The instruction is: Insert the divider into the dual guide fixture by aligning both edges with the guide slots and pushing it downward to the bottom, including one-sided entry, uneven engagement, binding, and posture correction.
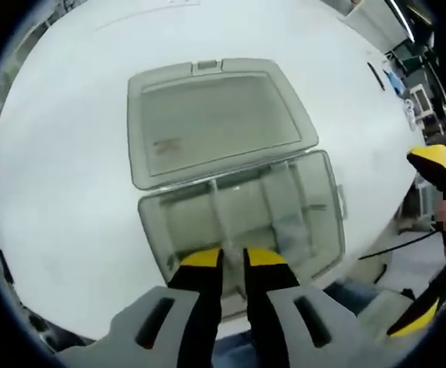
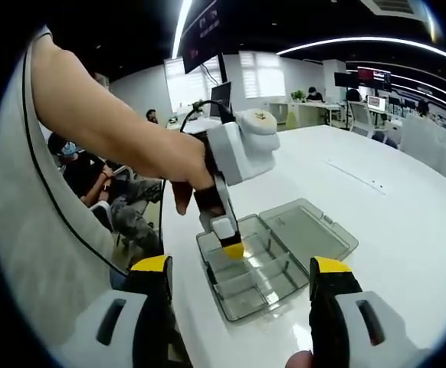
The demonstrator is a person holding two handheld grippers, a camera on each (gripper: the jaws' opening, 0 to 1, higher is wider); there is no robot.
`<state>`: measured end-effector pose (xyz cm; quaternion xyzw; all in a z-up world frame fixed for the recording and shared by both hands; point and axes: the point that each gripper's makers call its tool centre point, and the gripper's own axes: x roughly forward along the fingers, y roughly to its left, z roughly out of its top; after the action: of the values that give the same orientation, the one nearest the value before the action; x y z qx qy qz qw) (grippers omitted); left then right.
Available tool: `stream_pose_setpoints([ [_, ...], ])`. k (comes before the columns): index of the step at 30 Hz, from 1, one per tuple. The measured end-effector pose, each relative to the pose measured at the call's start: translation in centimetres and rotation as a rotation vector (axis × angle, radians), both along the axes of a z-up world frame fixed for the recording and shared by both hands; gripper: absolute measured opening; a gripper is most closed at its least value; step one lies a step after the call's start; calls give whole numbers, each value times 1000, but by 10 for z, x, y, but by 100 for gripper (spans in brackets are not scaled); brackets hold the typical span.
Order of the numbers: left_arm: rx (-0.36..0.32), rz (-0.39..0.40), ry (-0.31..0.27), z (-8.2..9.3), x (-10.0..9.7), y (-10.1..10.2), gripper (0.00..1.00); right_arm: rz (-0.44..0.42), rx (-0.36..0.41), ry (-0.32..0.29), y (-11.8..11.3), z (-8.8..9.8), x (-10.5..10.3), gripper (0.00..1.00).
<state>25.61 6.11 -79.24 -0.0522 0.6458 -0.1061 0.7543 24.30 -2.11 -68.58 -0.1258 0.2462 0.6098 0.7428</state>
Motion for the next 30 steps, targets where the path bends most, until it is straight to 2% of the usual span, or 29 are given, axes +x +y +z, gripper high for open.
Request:
stream_pose_setpoints([
  [5, -17, 18, -6, 5, -3, 3, 11, 7, -2, -3, 2, 0, -1, 71],
  [13, -40, 38, -38, 15, 0, 5, 7, 15, -3, -5, 4, 1, -2, 71],
  [18, -54, 51, -23, 15, -1, 3, 2, 18, -4, -7, 5, 2, -3, 71],
  [30, 10, -23, 3, 13, -2, -4, 0, 10, -8, -6, 2, 1, -3, 71],
])
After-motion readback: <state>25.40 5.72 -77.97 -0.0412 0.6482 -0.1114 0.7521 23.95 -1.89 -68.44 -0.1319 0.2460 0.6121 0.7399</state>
